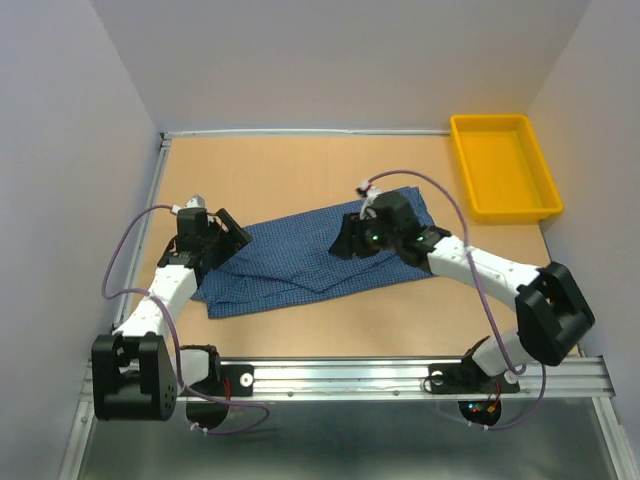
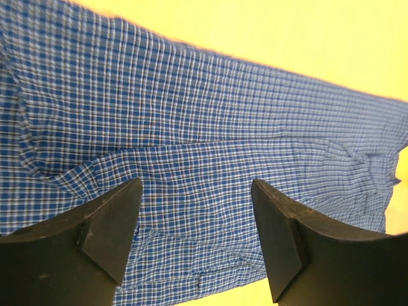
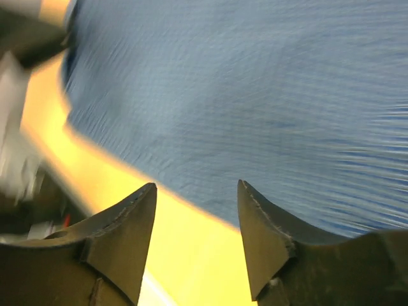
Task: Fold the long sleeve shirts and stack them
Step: Fold the shirt
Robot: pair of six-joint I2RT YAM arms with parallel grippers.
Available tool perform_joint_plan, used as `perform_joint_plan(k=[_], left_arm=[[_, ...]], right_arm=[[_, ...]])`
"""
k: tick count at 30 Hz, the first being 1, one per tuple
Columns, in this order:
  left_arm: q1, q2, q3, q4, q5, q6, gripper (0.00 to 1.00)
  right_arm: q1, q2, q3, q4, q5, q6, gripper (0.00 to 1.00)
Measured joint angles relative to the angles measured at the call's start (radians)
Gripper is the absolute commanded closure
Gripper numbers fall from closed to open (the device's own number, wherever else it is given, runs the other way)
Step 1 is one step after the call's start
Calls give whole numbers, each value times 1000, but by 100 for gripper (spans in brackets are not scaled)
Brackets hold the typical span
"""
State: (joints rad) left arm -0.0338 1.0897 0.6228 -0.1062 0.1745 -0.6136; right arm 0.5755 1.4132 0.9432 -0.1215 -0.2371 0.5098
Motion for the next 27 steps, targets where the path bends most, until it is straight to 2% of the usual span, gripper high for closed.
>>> perform_joint_plan(k=[3,8,15,19,27], left_arm=[[-4,69,-1,20,27,-11,22],[-11,137,-1,78,52,-21,25],[-10,250,0,136,29,-28,25],[-6,322,0,163,7,-42,26],[53,414,64,211,5,-59,26]], right_arm=[[155,95,4,72,-53,13,48],[243,213,10,159,-124,29,54],[251,334,6,319,-145,63,60],[251,369,-53,377,-128,73,64],[208,306,-203,404,-85,113,65]])
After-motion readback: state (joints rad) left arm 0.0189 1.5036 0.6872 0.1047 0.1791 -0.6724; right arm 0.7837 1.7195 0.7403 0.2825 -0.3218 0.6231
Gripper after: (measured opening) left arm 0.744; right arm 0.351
